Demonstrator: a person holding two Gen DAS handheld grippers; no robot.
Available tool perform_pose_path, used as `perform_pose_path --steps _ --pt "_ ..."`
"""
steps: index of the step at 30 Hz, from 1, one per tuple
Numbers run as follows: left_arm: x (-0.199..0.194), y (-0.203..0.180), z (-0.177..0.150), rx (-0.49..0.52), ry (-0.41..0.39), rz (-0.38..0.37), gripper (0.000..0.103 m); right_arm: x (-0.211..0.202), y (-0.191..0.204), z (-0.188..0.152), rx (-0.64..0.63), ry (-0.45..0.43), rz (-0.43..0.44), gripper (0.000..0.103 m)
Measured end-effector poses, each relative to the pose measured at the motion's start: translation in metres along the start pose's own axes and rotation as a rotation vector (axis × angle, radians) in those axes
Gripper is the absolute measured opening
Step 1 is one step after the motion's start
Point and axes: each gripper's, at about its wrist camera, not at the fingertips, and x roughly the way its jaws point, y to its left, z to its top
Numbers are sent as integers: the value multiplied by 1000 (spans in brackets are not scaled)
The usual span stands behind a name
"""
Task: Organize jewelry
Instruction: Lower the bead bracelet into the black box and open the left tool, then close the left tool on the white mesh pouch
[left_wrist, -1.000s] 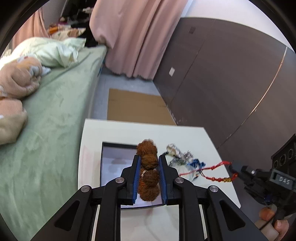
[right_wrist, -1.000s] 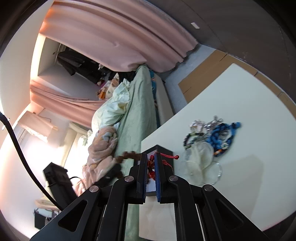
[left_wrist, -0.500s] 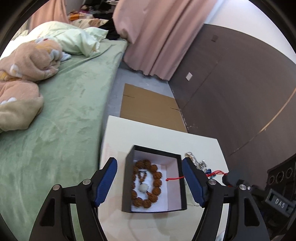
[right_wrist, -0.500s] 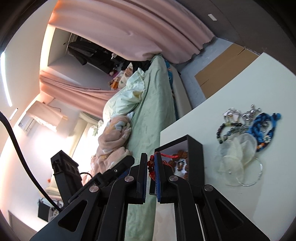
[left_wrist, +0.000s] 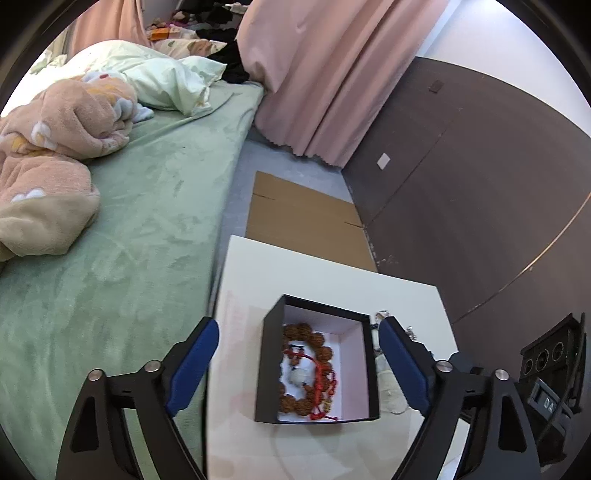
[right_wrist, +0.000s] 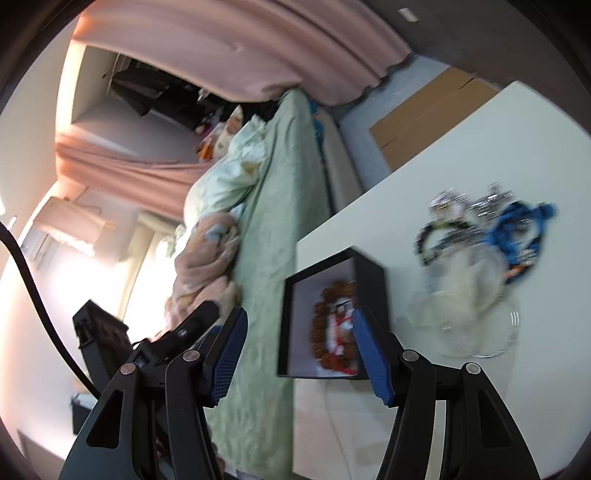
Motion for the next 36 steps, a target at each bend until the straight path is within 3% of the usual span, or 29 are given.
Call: perform_pose_path --steps 8,21,36 --pt "7 -32 -15 60 18 -38 91 -47 -27 11 33 -63 -103 60" --pt "23 -100 -48 226 37 -67 91 -99 -61 16 67 -97 -188 60" --pt "60 -156 -89 375 106 -36 76 -139 -94 15 135 -122 -258 60"
